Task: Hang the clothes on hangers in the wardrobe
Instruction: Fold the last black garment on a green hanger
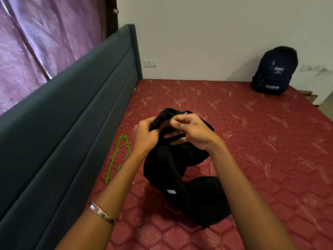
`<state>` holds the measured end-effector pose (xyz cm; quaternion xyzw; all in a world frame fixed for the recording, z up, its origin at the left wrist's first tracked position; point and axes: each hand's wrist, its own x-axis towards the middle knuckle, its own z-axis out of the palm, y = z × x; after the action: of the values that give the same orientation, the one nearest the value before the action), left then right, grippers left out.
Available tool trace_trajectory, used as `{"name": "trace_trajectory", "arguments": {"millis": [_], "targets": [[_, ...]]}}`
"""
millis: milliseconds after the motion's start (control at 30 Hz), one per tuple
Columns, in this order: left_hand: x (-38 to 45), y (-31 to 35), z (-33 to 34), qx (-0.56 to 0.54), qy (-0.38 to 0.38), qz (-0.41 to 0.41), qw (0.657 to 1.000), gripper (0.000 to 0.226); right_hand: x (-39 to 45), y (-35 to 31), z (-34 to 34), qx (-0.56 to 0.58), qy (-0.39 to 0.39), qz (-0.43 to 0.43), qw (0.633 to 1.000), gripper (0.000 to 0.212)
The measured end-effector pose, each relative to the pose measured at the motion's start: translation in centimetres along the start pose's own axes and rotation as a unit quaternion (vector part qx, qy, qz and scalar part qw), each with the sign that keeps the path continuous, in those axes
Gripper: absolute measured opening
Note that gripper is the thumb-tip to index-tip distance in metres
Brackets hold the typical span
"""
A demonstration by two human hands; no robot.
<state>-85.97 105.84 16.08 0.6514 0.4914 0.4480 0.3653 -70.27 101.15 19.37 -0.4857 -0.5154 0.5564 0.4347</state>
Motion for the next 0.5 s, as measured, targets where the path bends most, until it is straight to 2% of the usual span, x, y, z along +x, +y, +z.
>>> {"name": "trace_trajectory", "arguments": {"millis": [33,133,200,233,300,333,400,433,500], "targets": [[0.7,1.0,-0.2,0.018,0.022,-0.007,1.000,0.005,-0.2,0.1,-0.7,0.024,0.041,-0.029,0.998,0.016],[3.1,3.9,-1.6,-0.023,0.082,-0.058,0.995,0.020,-1.0,2.5,-4.6,0.028,0.221,-0.078,0.972,0.010],[4.5,5.9,-3.0,-0.040,0.065,-0.066,0.995,0.015,-1.2,5.5,-8.5,-0.069,0.308,-0.053,0.948,0.031],[5.1,6.8,-3.5,-0.053,0.051,-0.064,0.995,0.013,-1.3,6.8,-10.1,-0.137,0.317,-0.028,0.938,0.042],[5.6,9.1,-3.9,-0.079,0.038,-0.053,0.995,0.015,-1.6,8.4,-12.3,-0.220,0.277,-0.001,0.935,0.072],[5.8,10.5,-4.0,-0.103,0.039,-0.034,0.993,0.014,-1.8,8.5,-12.9,-0.208,0.249,-0.006,0.946,0.092],[6.2,12.8,-4.1,-0.172,0.044,-0.007,0.984,0.009,-1.9,7.7,-12.8,-0.051,0.209,-0.040,0.976,0.120],[6.5,13.6,-4.4,-0.210,0.052,-0.003,0.976,0.008,-1.4,7.1,-12.6,0.014,0.172,-0.059,0.983,0.125],[7.2,14.5,-5.4,-0.257,0.072,0.013,0.964,0.011,-0.3,5.3,-12.2,0.019,0.107,-0.110,0.988,0.121]]}}
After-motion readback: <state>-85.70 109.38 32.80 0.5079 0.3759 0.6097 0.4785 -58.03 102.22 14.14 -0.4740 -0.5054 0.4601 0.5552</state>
